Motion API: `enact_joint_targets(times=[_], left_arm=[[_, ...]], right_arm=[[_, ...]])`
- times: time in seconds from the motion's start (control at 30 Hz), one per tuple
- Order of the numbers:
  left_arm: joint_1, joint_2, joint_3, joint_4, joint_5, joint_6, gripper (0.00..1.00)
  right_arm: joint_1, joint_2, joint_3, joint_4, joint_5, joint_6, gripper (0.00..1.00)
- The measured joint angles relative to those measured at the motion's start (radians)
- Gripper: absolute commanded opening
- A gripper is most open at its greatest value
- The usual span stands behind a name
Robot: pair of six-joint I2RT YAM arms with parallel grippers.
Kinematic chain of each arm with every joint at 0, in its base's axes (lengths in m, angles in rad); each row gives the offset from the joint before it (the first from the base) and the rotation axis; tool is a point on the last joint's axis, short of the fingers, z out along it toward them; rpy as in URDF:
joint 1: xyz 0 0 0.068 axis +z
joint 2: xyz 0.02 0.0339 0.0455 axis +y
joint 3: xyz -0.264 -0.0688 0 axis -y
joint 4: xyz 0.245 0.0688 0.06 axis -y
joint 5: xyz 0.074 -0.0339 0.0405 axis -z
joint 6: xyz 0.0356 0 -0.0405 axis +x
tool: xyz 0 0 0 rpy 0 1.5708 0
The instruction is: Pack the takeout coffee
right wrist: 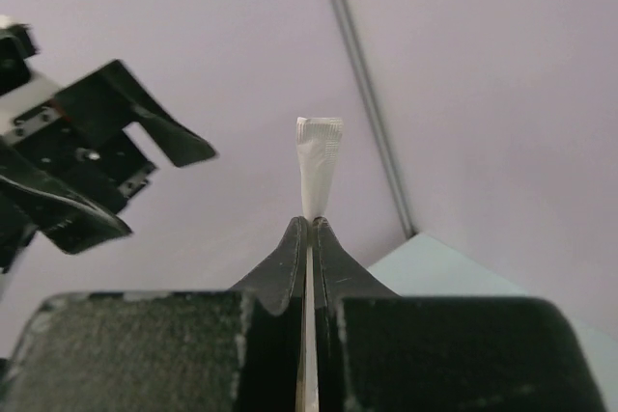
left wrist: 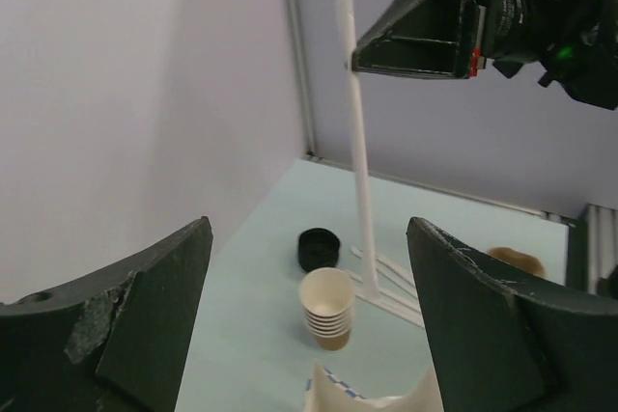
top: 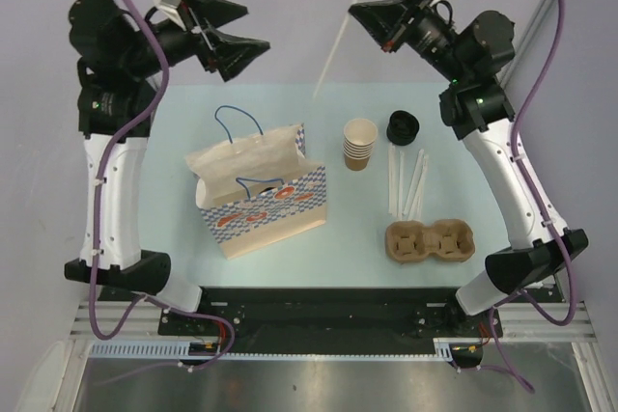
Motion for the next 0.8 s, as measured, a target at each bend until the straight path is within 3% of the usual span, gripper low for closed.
enact_joint_targets(times=[0.23, 0.47, 0.67, 0.8], left_arm=[[-0.169, 0.003, -0.088, -0.033, -0.021, 0.005, 0.82], [-0.203, -0.001, -0.125, -0.051, -0.029, 0.001, 0.66], [-0.230, -0.009, -0.154, -0.060, -0.019, -0.011, 0.39], [-0.230, -0.014, -0.165, -0.080, -0.011, -0.010, 0.07]], right_arm=[[0.169, -0.001, -0.006, 0.027, 0.023, -0.002, 0.00], [0.264, -0.017, -0.065, 0.023, 0.045, -0.012, 0.00], [0.307, -0.021, -0.072, 0.023, 0.047, -0.031, 0.00], [0.317, -0.026, -0.082, 0.021, 0.055, -0.047, 0.02]])
